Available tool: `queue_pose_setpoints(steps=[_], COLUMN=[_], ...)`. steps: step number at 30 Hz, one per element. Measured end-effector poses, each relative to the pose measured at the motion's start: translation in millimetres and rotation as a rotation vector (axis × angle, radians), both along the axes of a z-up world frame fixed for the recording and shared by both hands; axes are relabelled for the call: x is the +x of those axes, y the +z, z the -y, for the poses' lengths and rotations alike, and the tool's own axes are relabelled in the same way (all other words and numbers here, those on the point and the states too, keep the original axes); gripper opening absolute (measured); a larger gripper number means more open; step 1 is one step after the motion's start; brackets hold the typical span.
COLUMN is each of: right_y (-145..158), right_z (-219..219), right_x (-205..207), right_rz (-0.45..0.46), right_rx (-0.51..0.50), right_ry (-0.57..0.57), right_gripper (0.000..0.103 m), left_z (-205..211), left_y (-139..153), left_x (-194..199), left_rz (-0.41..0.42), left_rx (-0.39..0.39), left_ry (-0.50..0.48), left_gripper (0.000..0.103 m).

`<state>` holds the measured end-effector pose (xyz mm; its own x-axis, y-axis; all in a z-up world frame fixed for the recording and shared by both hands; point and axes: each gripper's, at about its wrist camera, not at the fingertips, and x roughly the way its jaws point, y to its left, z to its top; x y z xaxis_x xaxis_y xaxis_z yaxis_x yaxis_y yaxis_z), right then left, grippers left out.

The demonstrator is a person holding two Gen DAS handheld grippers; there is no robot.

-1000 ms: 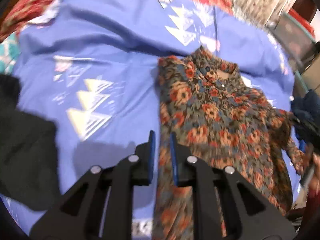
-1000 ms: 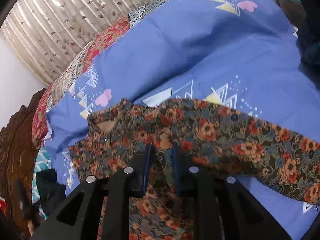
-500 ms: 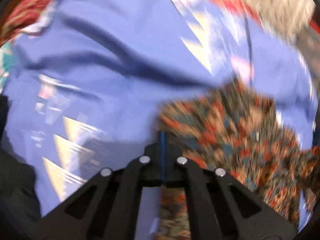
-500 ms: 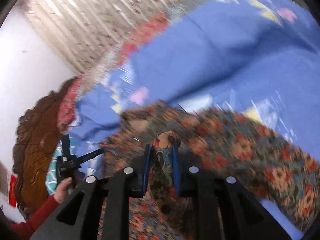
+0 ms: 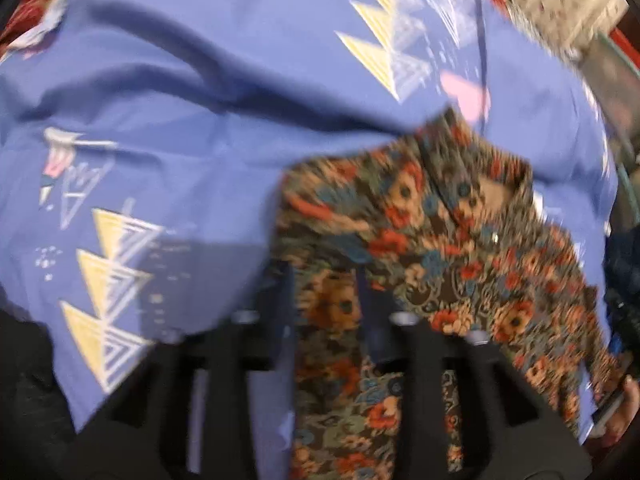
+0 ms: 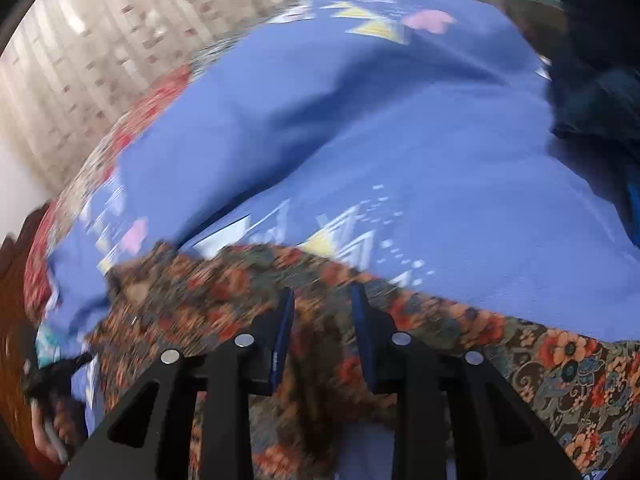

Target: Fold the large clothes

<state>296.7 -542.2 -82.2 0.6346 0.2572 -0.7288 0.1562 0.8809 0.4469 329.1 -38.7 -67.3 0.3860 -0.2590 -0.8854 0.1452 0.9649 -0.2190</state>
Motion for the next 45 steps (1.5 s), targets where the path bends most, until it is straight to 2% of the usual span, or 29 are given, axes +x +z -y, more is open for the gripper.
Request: queue_pose_setpoints(steps=[1, 2, 3, 5, 6, 8, 11, 13, 14, 16, 18, 19, 20, 24, 26, 27, 29, 31, 32, 34, 36, 39, 41, 43, 45], right_y=[-4, -7, -14, -24, -26, -12, 23, 38, 39, 23, -10, -23, -26, -11, 0, 13, 36, 50, 53, 52, 43, 24, 18, 19, 17], right_z=[-5, -10, -16, -27, -29, -34, -49, -51, -47, -33, -30, -29, -28, -2, 4, -3, -51, -120, -166, -253, -317, -383, -411, -423, -435], right_x=[4, 8, 13, 23, 27, 29, 27, 29, 32, 44, 60, 62, 59, 25, 12, 8, 19, 39, 50, 73, 98, 128, 137, 135, 135], right_rz=[-0.023, -0.043, -0.077, -0.129, -0.127, -0.032, 0.136, 0.237, 0.247, 0.167, -0.028, -0.098, -0.118, -0.056, -0.047, -0.011, 0.05, 0.067, 0.07, 0.052, -0.008, -0.101, -0.121, -0.124, -0.134], right_rx=[-0.006, -0.013, -0.026, -0.056, -0.045, -0.004, 0.023, 0.019, 0.009, -0.024, -0.198, -0.214, -0.198, -0.103, -0.128, -0.154, -0.199, -0.191, -0.177, -0.187, -0.217, -0.314, -0.391, -0.392, -0.392], right_ry=[0.033, 0.051, 0.072, 0.09, 0.109, 0.142, 0.197, 0.173, 0.137, 0.038, -0.011, -0.006, -0.01, -0.134, -0.2, -0.188, -0.022, 0.212, 0.368, 0.629, 0.779, 0.919, 0.977, 1.037, 1.095], right_gripper=[0.049, 0.05, 0.051, 0.051, 0.048, 0.025, 0.025, 0.025, 0.025, 0.025, 0.03, 0.034, 0.036, 0.037, 0.037, 0.037, 0.037, 0.037, 0.037, 0.037, 0.037, 0.037, 0.037, 0.037, 0.037], left_z=[9, 14, 18, 21, 18, 2, -40, -64, -70, -77, -68, -68, -72, -70, -72, -75, -80, -86, -89, -90, -74, -42, -17, 1, 15], left_y=[-6, -8, -11, -15, -14, -3, 19, 23, 23, 22, 22, 24, 26, 30, 28, 26, 26, 24, 22, 18, 14, 12, 9, 2, -2], left_x=[1, 0, 1, 2, 1, 0, -6, -4, -1, -4, -8, -13, -19, -41, -53, -63, -79, -100, -111, -134, -157, -181, -193, -201, -206], left_rz=[0.014, 0.03, 0.041, 0.061, 0.076, 0.119, 0.189, 0.176, 0.162, 0.145, 0.139, 0.139, 0.141, 0.156, 0.132, 0.121, 0.12, 0.113, 0.105, 0.087, 0.063, 0.074, 0.104, 0.133, 0.146], left_rx=[0.023, 0.032, 0.032, 0.023, 0.011, -0.015, -0.084, -0.114, -0.118, -0.111, -0.096, -0.094, -0.095, -0.106, -0.127, -0.148, -0.174, -0.197, -0.215, -0.239, -0.239, -0.213, -0.153, -0.085, -0.071], left_ry=[-0.015, -0.03, -0.041, -0.029, -0.012, 0.042, 0.157, 0.208, 0.223, 0.233, 0.202, 0.184, 0.17, 0.104, 0.08, 0.068, 0.048, 0.024, 0.017, 0.006, -0.056, -0.139, -0.193, -0.202, -0.247], left_gripper=[0.034, 0.025, 0.0, 0.0, 0.0, 0.0, 0.0, 0.0, 0.0, 0.0, 0.0, 0.0, 0.0, 0.0, 0.0, 0.0, 0.0, 0.0, 0.0, 0.0, 0.0, 0.0, 0.0, 0.0, 0.0])
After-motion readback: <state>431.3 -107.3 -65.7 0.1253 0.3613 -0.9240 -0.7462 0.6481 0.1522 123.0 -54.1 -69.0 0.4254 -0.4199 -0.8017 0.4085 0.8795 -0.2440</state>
